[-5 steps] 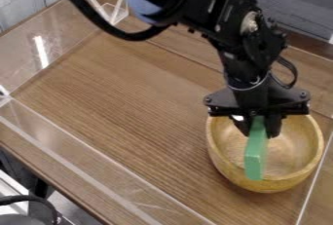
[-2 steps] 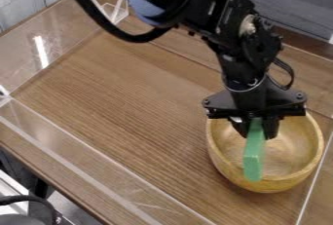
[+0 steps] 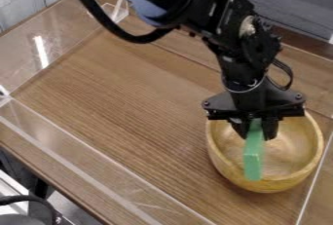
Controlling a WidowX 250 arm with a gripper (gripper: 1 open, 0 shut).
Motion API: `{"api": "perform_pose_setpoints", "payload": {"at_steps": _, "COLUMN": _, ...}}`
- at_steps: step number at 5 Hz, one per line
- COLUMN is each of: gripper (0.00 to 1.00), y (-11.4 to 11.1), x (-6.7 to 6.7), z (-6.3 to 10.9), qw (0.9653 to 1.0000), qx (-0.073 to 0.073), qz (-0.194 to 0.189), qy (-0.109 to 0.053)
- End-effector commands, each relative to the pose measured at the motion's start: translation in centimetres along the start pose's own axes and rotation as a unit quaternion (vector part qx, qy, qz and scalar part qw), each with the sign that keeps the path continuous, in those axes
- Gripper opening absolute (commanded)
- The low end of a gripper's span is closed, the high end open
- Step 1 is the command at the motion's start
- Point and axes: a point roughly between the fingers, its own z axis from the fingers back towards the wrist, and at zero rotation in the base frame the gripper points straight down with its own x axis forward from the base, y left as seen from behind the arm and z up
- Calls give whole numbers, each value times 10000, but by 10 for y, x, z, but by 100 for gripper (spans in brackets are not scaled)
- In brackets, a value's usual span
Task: Put the green block in the brown bowl
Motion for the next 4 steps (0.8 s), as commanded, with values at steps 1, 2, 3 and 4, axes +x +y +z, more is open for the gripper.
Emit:
{"api": "perform_pose_setpoints", "payload": {"at_steps": 1, "gripper": 0, "y": -6, "x": 10, "z": 6, "qw": 9998, "qx": -118, "qz": -9, "qy": -152}}
{"api": "perform_pose_setpoints", "payload": {"at_steps": 2, "gripper": 0, "y": -6, "x": 10, "z": 3, "qw": 9998, "qx": -120, "qz": -13, "qy": -126}}
{"api": "perform_pose_setpoints", "payload": {"at_steps": 3, "gripper": 0, "y": -6, "x": 9, "z": 0, "qw": 9999, "qx": -122, "qz": -17, "qy": -101}}
{"api": "perform_pose_setpoints", "payload": {"at_steps": 4, "gripper": 0, "y": -5, "x": 8, "z": -1, "qw": 9999, "qx": -126, "qz": -10, "qy": -78}}
